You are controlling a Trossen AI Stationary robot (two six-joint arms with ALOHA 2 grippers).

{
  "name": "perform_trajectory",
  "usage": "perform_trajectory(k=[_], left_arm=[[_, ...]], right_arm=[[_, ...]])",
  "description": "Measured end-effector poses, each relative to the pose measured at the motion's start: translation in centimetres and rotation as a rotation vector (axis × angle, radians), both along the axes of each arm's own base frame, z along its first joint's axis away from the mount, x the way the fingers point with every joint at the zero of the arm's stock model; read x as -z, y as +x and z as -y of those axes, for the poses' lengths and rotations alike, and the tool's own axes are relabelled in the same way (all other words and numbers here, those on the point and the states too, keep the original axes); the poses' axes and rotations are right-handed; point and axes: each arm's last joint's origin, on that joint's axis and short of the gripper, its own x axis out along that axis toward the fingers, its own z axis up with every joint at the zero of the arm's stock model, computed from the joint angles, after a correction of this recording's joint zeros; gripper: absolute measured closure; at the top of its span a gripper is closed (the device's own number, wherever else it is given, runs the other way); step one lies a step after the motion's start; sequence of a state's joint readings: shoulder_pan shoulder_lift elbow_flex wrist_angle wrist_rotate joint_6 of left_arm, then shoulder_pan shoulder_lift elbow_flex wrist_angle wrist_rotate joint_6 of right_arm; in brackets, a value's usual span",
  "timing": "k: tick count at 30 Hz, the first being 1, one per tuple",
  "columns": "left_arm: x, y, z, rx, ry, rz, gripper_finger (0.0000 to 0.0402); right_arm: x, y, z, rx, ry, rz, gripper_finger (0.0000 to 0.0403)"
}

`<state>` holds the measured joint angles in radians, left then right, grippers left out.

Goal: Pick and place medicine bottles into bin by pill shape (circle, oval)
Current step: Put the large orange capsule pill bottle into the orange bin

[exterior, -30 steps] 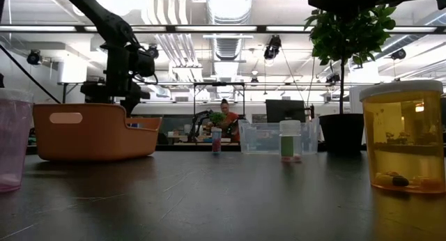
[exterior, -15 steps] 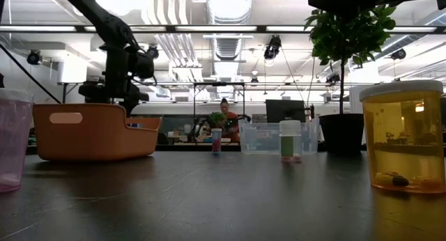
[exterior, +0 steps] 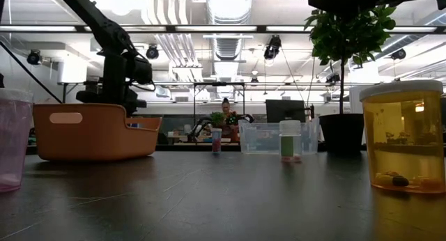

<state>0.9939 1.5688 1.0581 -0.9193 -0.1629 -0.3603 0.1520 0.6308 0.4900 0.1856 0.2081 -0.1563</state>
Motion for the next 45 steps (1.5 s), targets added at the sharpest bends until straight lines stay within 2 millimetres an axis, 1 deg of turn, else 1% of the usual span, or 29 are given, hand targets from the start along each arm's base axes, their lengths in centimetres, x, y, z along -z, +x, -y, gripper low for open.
perform_trajectory(k=[3, 11, 14, 21, 24, 28, 32, 36, 39, 45], left_arm=[[0.1, 0.0, 0.1, 0.0, -0.004, -0.002, 0.0153], [0.1, -0.1, 0.1, 0.001, -0.005, -0.003, 0.0209], [0.2, -0.1, 0.1, 0.001, -0.005, -0.003, 0.0213], [0.2, -0.1, 0.1, 0.023, -0.001, -0.007, 0.0203], [-0.6, -0.1, 0.1, 0.029, 0.01, -0.015, 0.0203], [-3.3, -0.3, 0.4, 0.045, 0.054, -0.01, 0.0202], [-6.2, -0.4, 1.8, 0.072, 0.095, 0.014, 0.0202], [-8.8, -0.7, 4.2, 0.119, 0.128, 0.035, 0.0202], [-10.6, -0.8, 6.5, 0.161, 0.154, 0.064, 0.0202], [-13.0, -0.1, 11.2, 0.272, 0.18, 0.139, 0.0201]], right_arm=[[0.0, 0.0, 0.0, 0.0, -0.001, 0.0, 0.0204], [0.0, 0.0, 0.0, 0.0, -0.001, 0.001, 0.0204], [0.0, 0.0, 0.0, 0.0, -0.001, 0.001, 0.0204], [0.0, 0.0, 0.0, 0.0, -0.001, 0.0, 0.0204], [0.0, 0.0, 0.0, 0.0, -0.001, -0.001, 0.0204], [0.0, 0.0, 0.0, 0.001, -0.003, 0.0, 0.0204], [0.0, 0.0, 0.0, 0.001, -0.003, -0.001, 0.0204], [0.0, 0.0, 0.0, 0.001, -0.005, -0.001, 0.0204], [0.0, 0.0, 0.0, 0.001, -0.005, -0.001, 0.0204], [0.0, 0.0, 0.0, 0.002, -0.003, 0.0, 0.0204]])
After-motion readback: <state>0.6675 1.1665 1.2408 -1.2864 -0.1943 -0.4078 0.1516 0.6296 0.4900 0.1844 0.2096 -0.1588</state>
